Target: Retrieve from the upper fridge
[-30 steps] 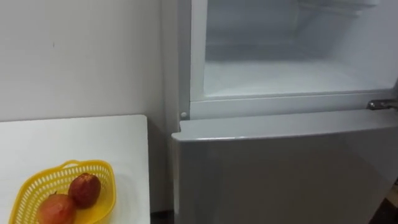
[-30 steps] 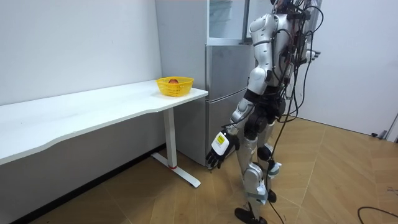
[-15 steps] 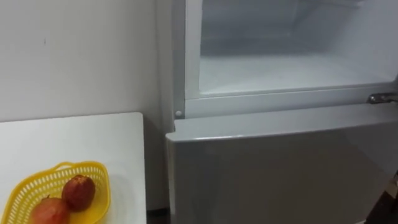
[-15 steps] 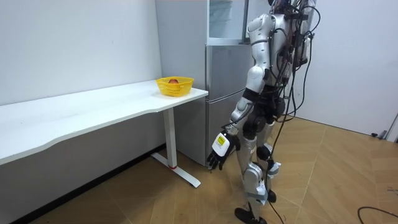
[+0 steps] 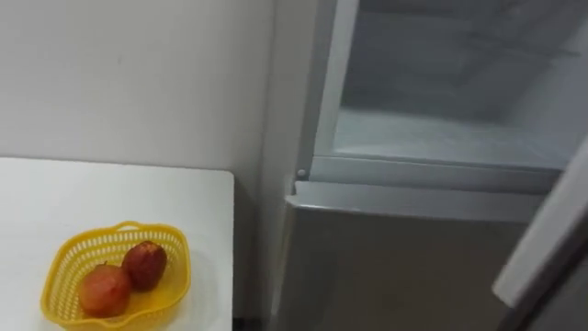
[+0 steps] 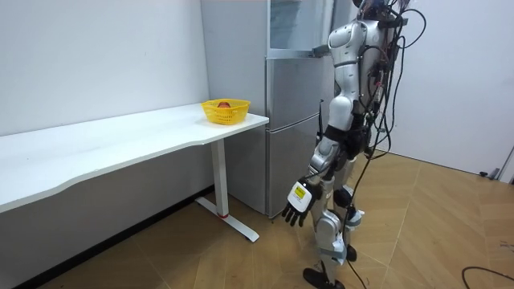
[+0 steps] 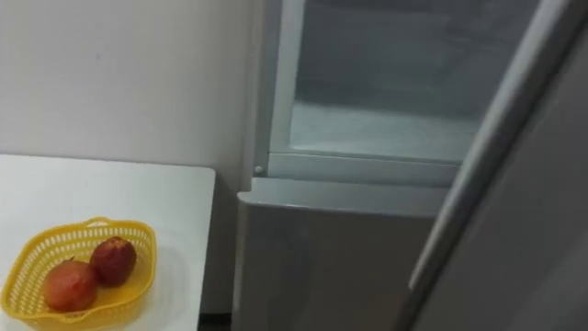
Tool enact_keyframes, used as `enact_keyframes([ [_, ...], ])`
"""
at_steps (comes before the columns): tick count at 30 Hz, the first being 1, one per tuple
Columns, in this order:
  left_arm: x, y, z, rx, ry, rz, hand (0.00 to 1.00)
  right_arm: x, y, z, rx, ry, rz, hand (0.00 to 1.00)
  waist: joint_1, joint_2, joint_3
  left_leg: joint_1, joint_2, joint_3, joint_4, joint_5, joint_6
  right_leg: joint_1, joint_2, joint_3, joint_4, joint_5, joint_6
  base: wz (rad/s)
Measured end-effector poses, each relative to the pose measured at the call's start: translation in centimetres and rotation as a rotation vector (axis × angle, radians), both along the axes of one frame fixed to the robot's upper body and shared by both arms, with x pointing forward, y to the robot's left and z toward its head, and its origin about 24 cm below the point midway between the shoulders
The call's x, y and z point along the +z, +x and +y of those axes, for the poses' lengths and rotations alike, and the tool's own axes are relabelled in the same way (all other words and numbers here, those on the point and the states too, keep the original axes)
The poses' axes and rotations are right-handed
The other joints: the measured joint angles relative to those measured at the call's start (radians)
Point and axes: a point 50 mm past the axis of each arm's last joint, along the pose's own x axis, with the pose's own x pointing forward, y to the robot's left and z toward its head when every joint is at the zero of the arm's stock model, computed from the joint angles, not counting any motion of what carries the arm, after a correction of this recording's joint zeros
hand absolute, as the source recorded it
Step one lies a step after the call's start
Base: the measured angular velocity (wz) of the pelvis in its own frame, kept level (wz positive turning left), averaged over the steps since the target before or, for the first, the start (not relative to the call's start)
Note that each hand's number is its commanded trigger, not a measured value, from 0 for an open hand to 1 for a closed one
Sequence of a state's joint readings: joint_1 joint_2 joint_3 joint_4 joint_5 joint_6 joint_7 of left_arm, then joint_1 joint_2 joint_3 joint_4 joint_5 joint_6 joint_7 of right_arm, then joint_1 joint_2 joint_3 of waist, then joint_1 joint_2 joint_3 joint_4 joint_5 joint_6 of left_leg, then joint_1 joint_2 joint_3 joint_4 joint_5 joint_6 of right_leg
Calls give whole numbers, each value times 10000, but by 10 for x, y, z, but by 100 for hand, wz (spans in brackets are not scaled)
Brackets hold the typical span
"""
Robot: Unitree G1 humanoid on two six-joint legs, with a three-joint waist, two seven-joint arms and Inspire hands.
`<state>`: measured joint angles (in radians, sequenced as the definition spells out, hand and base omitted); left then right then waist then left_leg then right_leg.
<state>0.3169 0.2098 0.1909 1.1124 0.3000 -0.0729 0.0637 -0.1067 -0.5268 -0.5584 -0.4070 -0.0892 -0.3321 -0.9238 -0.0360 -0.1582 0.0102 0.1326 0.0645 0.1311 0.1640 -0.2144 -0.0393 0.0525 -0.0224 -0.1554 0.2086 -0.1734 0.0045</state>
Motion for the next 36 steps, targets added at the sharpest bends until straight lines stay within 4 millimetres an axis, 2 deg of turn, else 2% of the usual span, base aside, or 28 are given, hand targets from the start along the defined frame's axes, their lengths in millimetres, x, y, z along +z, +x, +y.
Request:
enact_keyframes([
  [4,0,-1,0,-42,181,93,0,2,1,9,417,-536,194,0,145,97,-28,-9,-70,-43,-29,-59,95,101,-64,-24,-31,82,65,1],
  [7,0,2,0,-287,276,201,0,0,6,14,405,-913,621,0,143,178,-35,-7,-63,-193,-31,-61,98,156,-77,-229,-36,78,71,13],
  [14,-2,5,-3,-659,234,341,0,-12,26,15,1037,-736,2236,0,277,266,2,-10,-59,-279,-12,-60,96,197,-92,-393,-37,76,72,3],
  [18,-3,4,-3,-736,104,591,0,-19,37,6,954,-450,2978,0,448,250,8,-20,-62,-276,-19,-61,94,194,-92,-373,-33,71,79,0],
  [21,-3,7,-4,-765,49,647,0,-30,57,-3,1385,341,3978,0,481,237,7,-46,-65,-284,1,-61,94,195,-93,-368,-43,80,64,0],
  [24,-3,10,-4,-766,-35,713,0,-52,74,-9,2197,988,5543,0,609,254,11,-98,-64,-292,42,-58,93,163,-88,-368,-71,87,54,0],
  [27,-4,8,-4,-718,-81,850,0,-72,83,-16,2836,1903,6470,0,650,198,-33,-179,-72,-362,59,-58,94,126,-103,-432,-66,86,54,4],
  [30,-4,4,-4,-694,-174,1045,0,-80,87,-22,3239,2268,6981,0,553,237,-41,-168,-66,-341,56,-57,94,115,-88,-410,-63,86,55,-4],
  [33,-4,5,-4,-814,-245,1097,0,-79,93,-23,3678,2395,7057,0,552,279,-47,-158,-63,-295,74,-58,94,115,-86,-393,-54,88,51,-4],
  [35,-4,5,-4,-827,-369,1181,0,-83,100,-25,4129,2590,7330,0,554,318,-18,-134,-60,-273,73,-58,94,132,-87,-377,-42,107,21,-4],
  [36,-4,5,-3,-820,-384,1189,0,-84,102,-26,4246,2637,7424,0,556,275,-37,-134,-60,-268,70,-58,94,134,-88,-373,-32,109,18,0],
])
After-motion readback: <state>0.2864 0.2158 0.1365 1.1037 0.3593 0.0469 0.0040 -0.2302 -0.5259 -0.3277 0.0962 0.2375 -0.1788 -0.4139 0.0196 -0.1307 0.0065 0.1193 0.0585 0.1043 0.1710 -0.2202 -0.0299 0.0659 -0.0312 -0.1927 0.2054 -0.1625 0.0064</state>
